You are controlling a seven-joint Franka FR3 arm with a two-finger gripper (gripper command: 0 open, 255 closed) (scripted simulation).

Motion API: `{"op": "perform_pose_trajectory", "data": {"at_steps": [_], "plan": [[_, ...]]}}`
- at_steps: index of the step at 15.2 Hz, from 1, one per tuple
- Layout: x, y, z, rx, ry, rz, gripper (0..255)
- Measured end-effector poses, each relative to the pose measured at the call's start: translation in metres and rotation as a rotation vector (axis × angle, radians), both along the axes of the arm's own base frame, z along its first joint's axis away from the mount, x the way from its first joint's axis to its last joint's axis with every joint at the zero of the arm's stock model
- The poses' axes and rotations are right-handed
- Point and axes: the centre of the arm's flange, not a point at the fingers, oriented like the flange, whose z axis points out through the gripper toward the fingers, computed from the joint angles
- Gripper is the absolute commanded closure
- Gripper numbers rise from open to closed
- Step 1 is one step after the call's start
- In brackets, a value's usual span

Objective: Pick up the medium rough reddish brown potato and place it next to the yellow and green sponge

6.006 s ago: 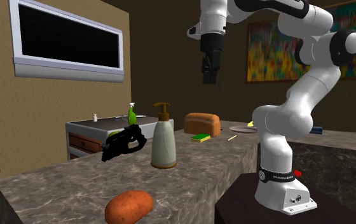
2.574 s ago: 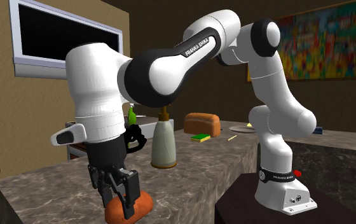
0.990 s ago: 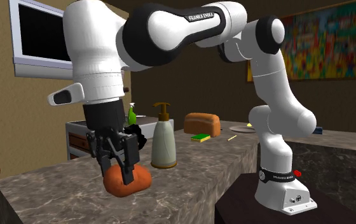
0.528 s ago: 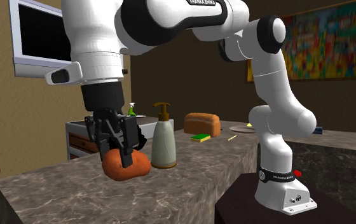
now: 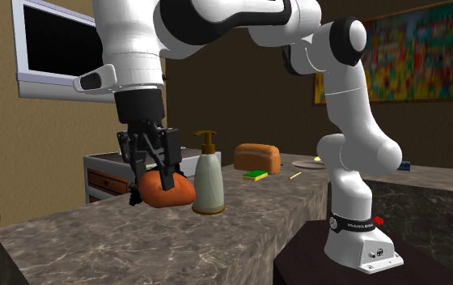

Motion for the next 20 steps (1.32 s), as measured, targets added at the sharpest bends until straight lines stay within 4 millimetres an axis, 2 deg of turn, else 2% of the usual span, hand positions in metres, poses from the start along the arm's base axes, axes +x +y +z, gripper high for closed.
{"op": "perform_pose_trajectory", "data": {"at_steps": [10, 16, 20], "plan": [[-0.032, -0.125, -0.003, 0.000, 0.001, -0.001, 255], [-0.050, -0.197, -0.012, -0.001, 0.000, -0.001, 255], [-0.063, -0.254, -0.009, 0.000, 0.000, -0.001, 255]]}}
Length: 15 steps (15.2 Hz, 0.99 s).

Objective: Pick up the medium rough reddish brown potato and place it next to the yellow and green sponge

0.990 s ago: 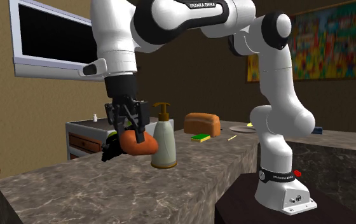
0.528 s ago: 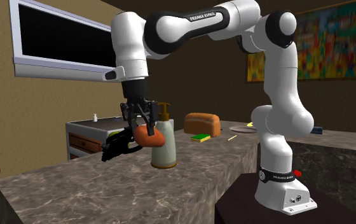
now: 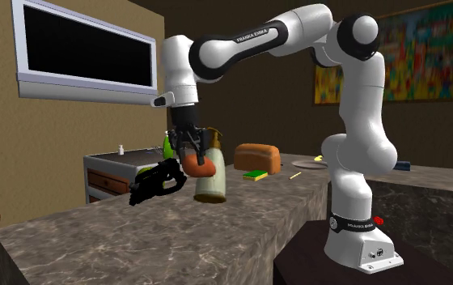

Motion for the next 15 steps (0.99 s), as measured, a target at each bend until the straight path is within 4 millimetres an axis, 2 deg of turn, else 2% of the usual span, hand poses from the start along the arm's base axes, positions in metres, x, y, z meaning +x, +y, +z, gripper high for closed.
{"op": "perform_pose_trajectory", "data": {"at_steps": [15], "plan": [[-0.045, -0.191, -0.014, 0.000, 0.000, 0.001, 255]]}}
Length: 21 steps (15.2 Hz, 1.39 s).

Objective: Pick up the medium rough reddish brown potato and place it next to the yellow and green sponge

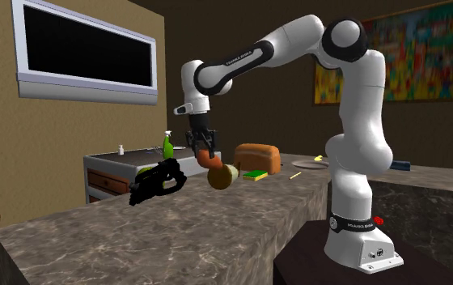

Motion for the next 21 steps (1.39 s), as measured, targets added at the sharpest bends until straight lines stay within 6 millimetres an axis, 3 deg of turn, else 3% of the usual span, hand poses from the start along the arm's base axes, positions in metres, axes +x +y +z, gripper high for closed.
{"op": "perform_pose_trajectory", "data": {"at_steps": [21], "plan": [[-0.066, -0.265, -0.012, -0.001, -0.001, 0.001, 255]]}}
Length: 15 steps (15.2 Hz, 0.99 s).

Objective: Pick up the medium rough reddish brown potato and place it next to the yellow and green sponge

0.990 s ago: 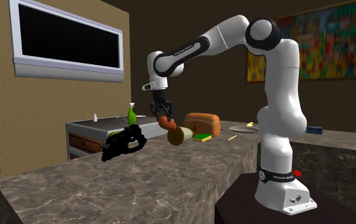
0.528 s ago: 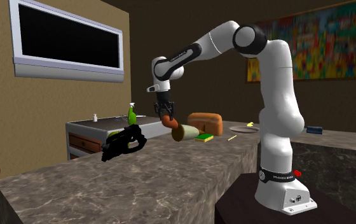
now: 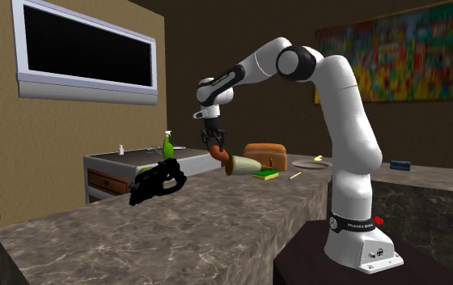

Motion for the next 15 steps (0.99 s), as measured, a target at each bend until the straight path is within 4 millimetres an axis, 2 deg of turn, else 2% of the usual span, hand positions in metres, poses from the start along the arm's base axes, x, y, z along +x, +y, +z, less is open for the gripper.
{"op": "perform_pose_trajectory", "data": {"at_steps": [9, 11, 15], "plan": [[-0.029, -0.118, -0.005, 0.000, 0.002, -0.002, 255], [-0.031, -0.127, -0.012, 0.000, 0.002, -0.001, 255], [-0.032, -0.129, -0.033, 0.001, 0.002, 0.000, 255]]}}
